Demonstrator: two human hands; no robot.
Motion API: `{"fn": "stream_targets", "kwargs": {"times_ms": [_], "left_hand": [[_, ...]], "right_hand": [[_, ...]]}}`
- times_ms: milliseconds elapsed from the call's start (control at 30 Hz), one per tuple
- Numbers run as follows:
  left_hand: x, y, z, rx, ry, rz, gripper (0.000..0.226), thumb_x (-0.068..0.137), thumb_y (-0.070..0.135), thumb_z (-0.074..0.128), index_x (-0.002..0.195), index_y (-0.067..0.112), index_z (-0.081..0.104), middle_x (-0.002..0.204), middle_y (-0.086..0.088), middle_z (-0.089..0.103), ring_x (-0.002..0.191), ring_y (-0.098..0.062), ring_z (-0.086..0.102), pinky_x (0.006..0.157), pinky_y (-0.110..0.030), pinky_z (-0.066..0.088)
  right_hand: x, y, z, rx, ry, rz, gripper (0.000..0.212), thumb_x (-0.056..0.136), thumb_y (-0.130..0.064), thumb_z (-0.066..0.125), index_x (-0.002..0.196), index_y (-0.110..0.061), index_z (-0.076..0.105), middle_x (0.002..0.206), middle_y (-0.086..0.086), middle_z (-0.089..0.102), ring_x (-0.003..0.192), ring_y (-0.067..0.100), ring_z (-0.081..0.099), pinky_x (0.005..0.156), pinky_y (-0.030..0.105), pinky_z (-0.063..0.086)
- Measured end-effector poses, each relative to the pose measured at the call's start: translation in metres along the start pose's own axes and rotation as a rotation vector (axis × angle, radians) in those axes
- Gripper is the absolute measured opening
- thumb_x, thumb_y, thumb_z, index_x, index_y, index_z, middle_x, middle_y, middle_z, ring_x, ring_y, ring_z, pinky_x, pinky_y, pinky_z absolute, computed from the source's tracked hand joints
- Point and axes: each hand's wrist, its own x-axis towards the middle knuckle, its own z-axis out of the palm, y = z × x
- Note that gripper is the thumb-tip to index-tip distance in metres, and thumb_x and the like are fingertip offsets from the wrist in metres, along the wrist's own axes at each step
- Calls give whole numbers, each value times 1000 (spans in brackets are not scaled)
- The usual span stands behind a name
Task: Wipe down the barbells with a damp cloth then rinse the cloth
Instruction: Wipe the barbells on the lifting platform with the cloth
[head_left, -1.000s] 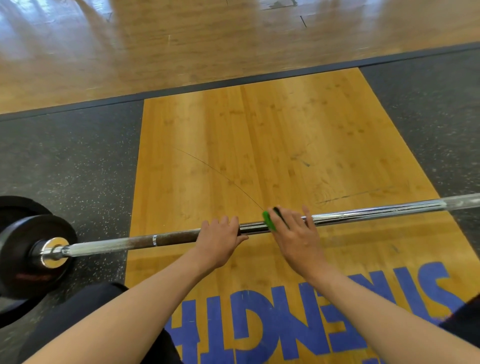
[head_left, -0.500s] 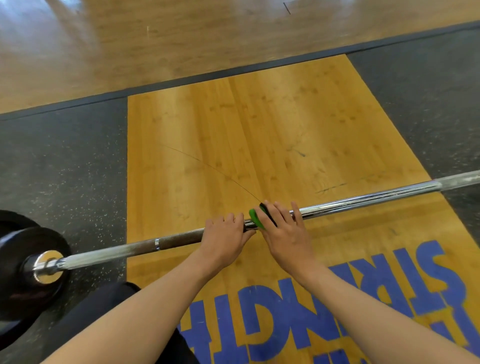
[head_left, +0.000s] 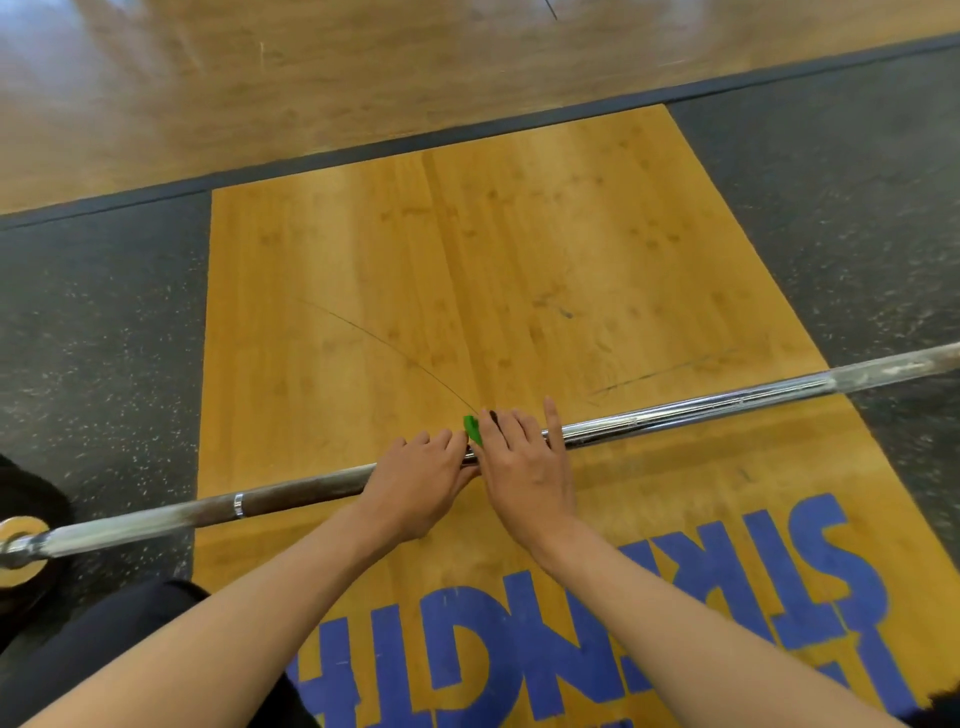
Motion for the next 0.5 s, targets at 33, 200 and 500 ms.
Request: {"fn": "stream_targets", "kwargs": {"times_ms": [33,200,500], "left_hand": [[1,-1,-3,2,-23,5,55,99,55,9,115,18,46,107,1,57,91,-24,56,73,-36,40],[9,-2,-13,-46,-171,10,44,105,55,21,115,17,42,106,-1,56,87,-20,50,75,-36,46],[13,4,-20,-77,-271,-51,46,105,55,26,116,13,43,107,-5,56,90,-24,52,76,-38,46]], "right_hand": [[-6,9,-1,-6,5,-62,36,106,-28,47,137,-14,59,131,7,63,124,28,58,122,55,23],[-13,63,-15,-42,0,-185,43,102,-19,53,144,-11,53,138,10,59,128,28,56,121,57,25],[9,9,-1,1,-5,108,27,101,-28,47,104,-13,69,90,3,68,84,25,65,121,54,25]]}}
